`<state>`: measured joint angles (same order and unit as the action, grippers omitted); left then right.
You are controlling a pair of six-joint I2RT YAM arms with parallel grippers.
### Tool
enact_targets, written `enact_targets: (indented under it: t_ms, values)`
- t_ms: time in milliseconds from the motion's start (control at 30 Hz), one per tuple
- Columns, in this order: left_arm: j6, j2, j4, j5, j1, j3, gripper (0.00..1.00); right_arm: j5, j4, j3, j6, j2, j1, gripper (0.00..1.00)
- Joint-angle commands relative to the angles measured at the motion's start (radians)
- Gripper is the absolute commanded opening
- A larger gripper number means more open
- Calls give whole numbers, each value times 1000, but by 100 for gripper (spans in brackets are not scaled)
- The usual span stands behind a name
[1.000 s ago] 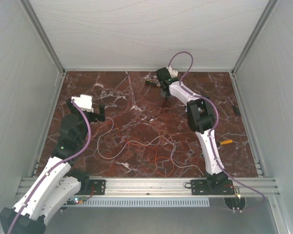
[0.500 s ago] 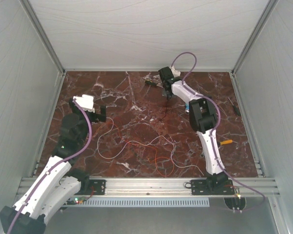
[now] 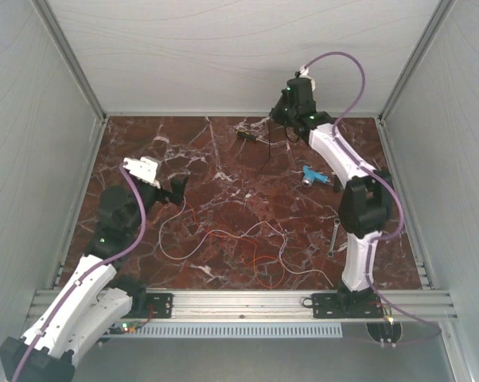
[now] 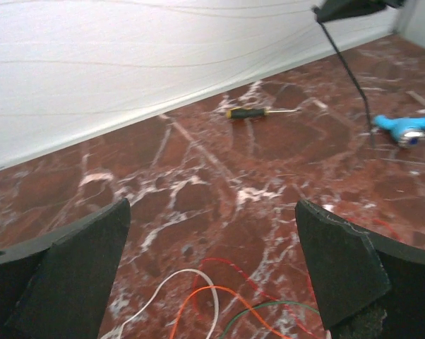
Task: Zip-tie the wires
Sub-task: Pick up the ribbon at the center of the board.
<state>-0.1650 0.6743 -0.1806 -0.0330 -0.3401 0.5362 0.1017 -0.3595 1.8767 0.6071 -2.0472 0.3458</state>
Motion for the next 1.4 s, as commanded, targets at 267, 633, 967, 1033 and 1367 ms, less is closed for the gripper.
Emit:
enact_targets:
  t_ms: [267,633,967,1033,1367]
  values:
    - [485,84,-338,-608,2,15,99,-563,710,-615,103,528,63,0]
    - [672,180,-559,-614,-124,29,88,-692,1023,-900,173,830,188,0]
    - [728,271,-787,-594,-238,36,74,-672,1077,-963,135,940,302,0]
    - [725,279,-791,-590,-246,44,70,-673,1084,-971,137,949,307,0]
    - [695,330,-805,-587,-302,80,43,-660,1094,-988,107,968,346,0]
